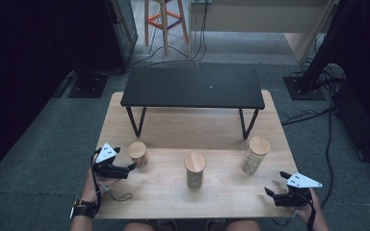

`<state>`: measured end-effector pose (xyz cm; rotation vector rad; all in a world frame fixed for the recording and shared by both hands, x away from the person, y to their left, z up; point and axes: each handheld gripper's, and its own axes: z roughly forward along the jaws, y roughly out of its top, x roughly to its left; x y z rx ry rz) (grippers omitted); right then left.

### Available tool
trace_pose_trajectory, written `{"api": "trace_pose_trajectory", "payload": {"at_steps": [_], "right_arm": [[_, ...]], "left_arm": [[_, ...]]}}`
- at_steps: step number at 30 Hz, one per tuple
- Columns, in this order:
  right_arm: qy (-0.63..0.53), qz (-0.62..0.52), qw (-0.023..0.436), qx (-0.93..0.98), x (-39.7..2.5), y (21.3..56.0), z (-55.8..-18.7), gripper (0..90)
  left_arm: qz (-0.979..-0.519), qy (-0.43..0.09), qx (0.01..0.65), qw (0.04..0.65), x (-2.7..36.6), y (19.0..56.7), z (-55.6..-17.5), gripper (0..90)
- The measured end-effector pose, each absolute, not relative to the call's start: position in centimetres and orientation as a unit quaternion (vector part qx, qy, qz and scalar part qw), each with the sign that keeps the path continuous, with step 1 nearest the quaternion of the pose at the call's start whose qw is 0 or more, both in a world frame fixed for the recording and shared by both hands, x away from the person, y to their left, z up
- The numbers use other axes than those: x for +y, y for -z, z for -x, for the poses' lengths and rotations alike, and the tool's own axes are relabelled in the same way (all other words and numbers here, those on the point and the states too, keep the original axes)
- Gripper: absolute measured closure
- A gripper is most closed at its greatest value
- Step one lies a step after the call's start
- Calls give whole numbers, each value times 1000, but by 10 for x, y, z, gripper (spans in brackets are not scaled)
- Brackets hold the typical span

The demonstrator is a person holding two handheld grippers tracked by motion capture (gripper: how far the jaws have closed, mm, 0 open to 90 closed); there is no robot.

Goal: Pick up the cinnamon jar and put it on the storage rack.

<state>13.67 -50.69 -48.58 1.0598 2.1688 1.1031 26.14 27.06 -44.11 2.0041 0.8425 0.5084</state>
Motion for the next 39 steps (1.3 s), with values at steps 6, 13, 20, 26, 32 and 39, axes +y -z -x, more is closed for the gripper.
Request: {"api": "trace_pose_trajectory", "payload": {"at_steps": [6,13,20,26,32,39], "right_arm": [[-404,-384,242,794,-507,486,-137,84],[-404,-385,241,794,-508,486,-137,84],[-403,-384,241,795,-507,486,-137,84],[-403,-384,241,795,-507,486,-138,84],[-402,-383,241,796,-507,486,-138,85],[-400,-382,241,798,-506,485,-138,85]], "left_arm": [[-814,-204,333,429,260,432,-269,37],[-820,-200,337,418,247,428,-281,37],[-822,-200,344,407,238,425,-287,38],[-827,-201,352,391,230,424,-294,38],[-830,-195,361,379,225,424,-299,50],[-859,-179,360,318,203,421,-313,100]]}}
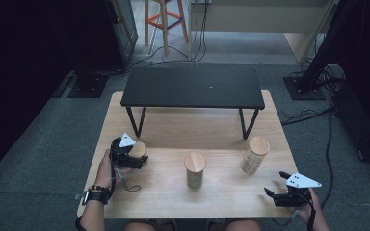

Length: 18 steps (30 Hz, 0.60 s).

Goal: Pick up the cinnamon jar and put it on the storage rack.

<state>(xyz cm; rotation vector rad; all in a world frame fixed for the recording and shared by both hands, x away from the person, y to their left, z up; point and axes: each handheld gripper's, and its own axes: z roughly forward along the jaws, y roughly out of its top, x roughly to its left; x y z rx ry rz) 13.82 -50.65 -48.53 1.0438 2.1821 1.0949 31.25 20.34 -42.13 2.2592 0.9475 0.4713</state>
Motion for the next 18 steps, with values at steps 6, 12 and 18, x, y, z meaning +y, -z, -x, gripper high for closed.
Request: {"api": "trace_pose_trajectory", "payload": {"at_steps": [6,12,18], "right_arm": [[-399,-381,241,798,-506,485,-138,85],[-399,-381,241,799,-506,485,-138,85],[-399,-381,241,799,-506,485,-138,85]], "left_arm": [[-873,-164,345,302,196,412,-322,256],[-870,-157,343,317,197,410,-320,258],[-864,-164,349,323,197,405,-317,259]]}}
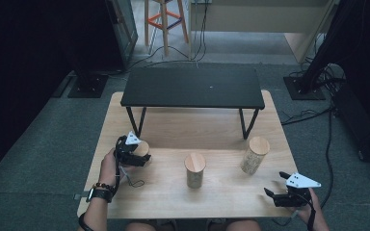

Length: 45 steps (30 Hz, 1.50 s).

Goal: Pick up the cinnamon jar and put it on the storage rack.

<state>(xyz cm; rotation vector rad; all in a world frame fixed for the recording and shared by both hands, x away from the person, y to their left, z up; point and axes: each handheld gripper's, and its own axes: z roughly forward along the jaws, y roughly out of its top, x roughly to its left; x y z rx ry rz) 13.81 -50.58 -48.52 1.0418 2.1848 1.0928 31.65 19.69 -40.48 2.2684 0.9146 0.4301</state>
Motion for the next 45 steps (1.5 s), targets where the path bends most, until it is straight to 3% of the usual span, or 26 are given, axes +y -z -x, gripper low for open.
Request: {"api": "trace_pose_trajectory", "payload": {"at_steps": [20,31,45], "right_arm": [[-404,-377,240,798,-508,486,-137,84],[-398,-392,246,792,-504,485,-137,0],[-393,-390,243,796,-503,484,-139,0]], "left_arm": [[-859,-167,341,344,202,361,-316,258],[-861,-181,329,344,196,332,-313,258],[-859,-187,316,355,190,301,-312,258]]}}
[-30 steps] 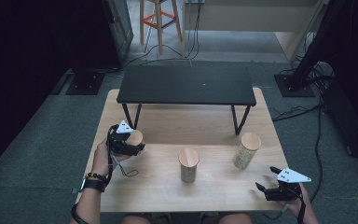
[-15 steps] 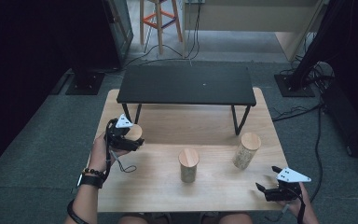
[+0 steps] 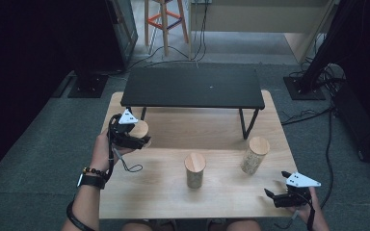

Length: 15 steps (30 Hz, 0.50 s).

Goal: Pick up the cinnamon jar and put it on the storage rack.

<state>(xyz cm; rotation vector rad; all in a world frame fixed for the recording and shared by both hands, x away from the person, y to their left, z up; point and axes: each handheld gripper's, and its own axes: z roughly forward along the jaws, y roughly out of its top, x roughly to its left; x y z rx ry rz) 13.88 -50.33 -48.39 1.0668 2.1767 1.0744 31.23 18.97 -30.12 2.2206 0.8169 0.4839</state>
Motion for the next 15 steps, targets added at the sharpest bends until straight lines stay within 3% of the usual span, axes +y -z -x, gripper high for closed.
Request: {"api": "trace_pose_trajectory", "payload": {"at_steps": [15], "right_arm": [[-393,-390,238,798,-504,483,-140,9]], "left_arm": [[-860,-190,298,368,176,265,-316,258]]}}
